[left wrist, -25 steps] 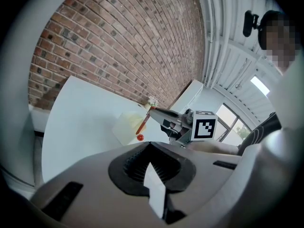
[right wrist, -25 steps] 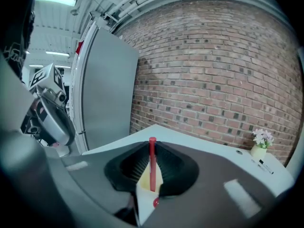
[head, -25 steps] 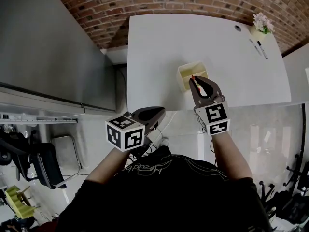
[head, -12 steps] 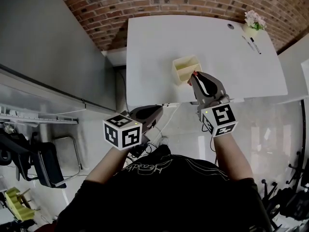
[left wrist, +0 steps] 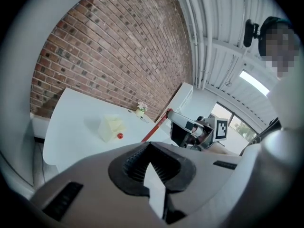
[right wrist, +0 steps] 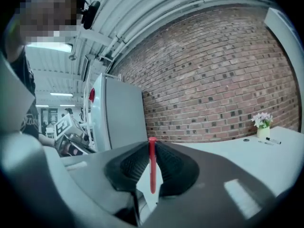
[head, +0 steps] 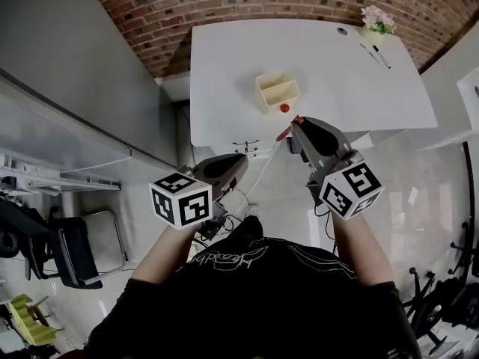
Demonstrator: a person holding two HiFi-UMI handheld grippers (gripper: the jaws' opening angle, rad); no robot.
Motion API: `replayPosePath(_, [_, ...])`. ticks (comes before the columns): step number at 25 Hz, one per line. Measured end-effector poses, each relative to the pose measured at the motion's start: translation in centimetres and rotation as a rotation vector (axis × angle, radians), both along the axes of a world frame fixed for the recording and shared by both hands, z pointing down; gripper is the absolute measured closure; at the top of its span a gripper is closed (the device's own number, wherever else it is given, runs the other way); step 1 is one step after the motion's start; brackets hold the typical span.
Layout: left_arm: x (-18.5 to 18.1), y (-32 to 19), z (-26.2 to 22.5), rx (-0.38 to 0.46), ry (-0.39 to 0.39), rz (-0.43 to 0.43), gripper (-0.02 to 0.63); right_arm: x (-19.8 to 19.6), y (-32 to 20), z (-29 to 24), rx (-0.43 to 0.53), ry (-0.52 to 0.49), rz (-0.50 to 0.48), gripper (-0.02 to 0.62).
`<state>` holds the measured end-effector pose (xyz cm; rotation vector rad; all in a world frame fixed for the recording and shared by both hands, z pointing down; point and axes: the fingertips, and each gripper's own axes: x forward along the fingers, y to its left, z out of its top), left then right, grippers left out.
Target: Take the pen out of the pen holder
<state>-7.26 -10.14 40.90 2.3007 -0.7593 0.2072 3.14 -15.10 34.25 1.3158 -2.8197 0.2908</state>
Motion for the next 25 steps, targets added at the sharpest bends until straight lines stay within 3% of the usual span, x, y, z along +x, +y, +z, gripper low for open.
replayPosePath(13, [3.3, 9.8, -4.2, 0.089, 0.026, 0.062, 0.603, 3.6, 13.6, -2.2, -0.066, -0.174, 0.005, 0.546])
replayPosePath(25, [5.7, 15.5, -5.5, 0.142, 0.016, 0.109, 0.603, 5.9, 22.4, -1.5, -0.093, -0.213, 0.007, 0.546])
